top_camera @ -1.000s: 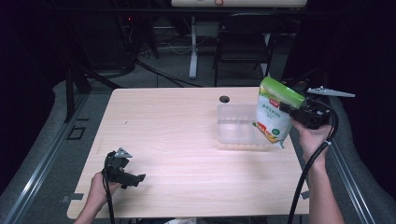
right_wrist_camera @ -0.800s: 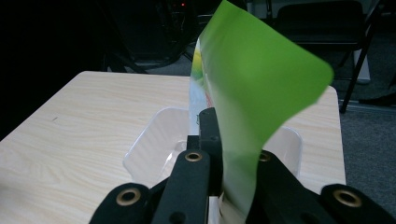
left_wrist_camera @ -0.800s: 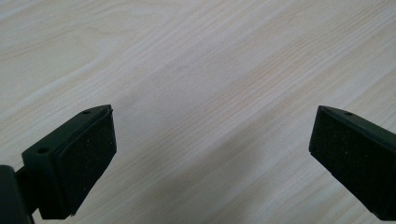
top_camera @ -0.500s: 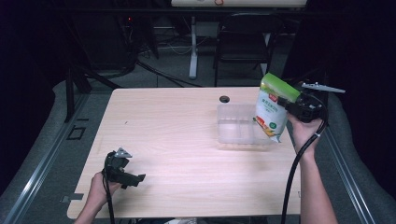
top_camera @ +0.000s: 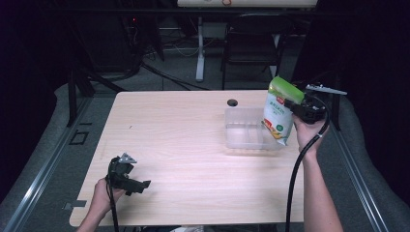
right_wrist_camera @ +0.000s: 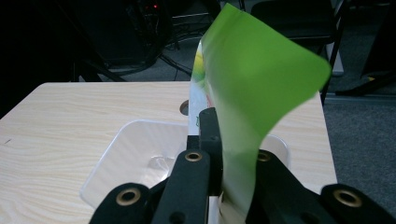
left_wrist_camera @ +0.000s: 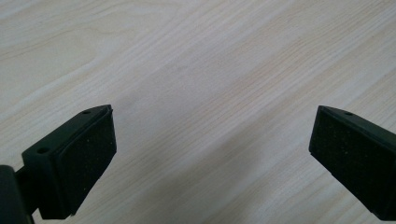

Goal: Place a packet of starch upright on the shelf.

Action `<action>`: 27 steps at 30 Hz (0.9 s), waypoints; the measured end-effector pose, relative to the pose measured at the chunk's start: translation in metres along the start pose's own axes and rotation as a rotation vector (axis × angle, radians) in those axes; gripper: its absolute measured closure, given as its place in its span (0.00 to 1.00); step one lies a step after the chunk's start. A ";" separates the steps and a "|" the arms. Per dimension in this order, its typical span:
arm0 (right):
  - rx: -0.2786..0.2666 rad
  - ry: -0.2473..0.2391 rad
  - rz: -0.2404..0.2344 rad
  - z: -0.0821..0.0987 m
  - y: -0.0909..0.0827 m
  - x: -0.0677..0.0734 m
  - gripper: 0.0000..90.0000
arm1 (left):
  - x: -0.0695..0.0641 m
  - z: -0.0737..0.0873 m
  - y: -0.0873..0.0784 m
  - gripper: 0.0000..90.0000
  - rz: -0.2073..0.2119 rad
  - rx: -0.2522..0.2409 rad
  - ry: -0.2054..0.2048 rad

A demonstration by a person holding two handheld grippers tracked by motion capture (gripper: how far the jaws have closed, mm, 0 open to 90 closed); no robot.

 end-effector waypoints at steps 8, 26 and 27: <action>-0.008 0.003 -0.001 0.005 0.013 0.000 1.00 | 0.000 0.000 0.000 0.01 0.008 0.006 0.000; -0.023 -0.022 -0.016 0.020 0.034 -0.006 1.00 | -0.001 0.000 0.000 0.01 0.007 0.008 0.002; -0.020 -0.025 -0.017 0.021 0.035 -0.006 1.00 | 0.000 0.000 0.000 0.01 0.006 0.009 0.002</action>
Point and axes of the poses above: each handheld gripper's, and its own axes: y roughly forward along the jaws, z roughly out of its underside, x roughly to its left, the point moved 4 cm from there along y, roughly forward along the jaws, and after that the axes turned 4 degrees about -y, right-handed, at the moved point
